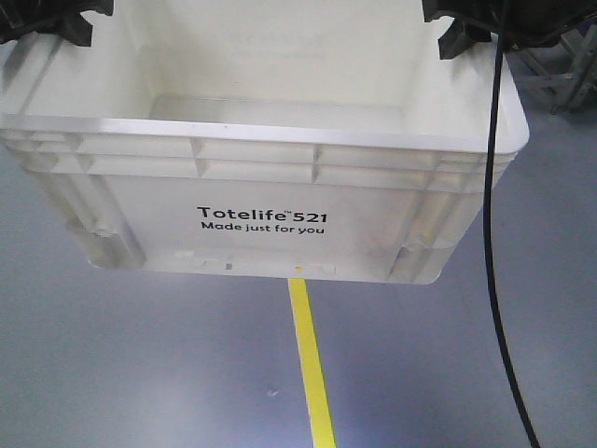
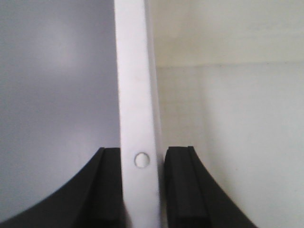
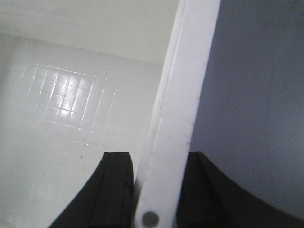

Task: Place moving items into box and shelve
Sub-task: 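Keep the tote gripped by both rims while driving across the floor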

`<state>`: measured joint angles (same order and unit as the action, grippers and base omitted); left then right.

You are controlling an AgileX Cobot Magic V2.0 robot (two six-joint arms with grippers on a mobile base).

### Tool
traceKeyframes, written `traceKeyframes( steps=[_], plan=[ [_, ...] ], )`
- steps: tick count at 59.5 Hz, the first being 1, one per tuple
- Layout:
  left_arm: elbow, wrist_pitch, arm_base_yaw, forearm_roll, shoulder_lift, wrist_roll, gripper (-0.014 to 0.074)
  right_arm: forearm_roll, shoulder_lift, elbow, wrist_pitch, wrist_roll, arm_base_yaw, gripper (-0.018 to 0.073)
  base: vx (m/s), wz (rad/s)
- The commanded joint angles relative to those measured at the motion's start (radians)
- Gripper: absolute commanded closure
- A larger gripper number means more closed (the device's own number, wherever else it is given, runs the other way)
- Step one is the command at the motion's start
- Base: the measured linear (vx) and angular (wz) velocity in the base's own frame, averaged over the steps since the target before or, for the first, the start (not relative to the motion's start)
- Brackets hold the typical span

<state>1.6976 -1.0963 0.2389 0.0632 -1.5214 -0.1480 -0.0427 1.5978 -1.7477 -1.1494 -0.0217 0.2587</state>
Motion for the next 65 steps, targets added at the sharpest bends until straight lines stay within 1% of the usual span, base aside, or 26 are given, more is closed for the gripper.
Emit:
traceKeyframes(
  steps=[1, 30, 65],
  plan=[
    [0.047, 0.141, 0.006, -0.035, 0.052, 0.007, 0.0610, -0.062, -0.060, -0.044, 0.113, 0.035, 0.009, 0.0572, 0.57, -0.30],
    [0.047, 0.141, 0.006, -0.034, 0.052, 0.007, 0.0610, -0.062, -0.060, -0.044, 0.114, 0.035, 0.009, 0.0572, 0.55, -0.39],
    [0.047, 0.141, 0.006, -0.034, 0.052, 0.007, 0.0610, -0.062, -0.060, -0.044, 0.114, 0.035, 0.009, 0.0572, 0.46, -0.62]
  ],
)
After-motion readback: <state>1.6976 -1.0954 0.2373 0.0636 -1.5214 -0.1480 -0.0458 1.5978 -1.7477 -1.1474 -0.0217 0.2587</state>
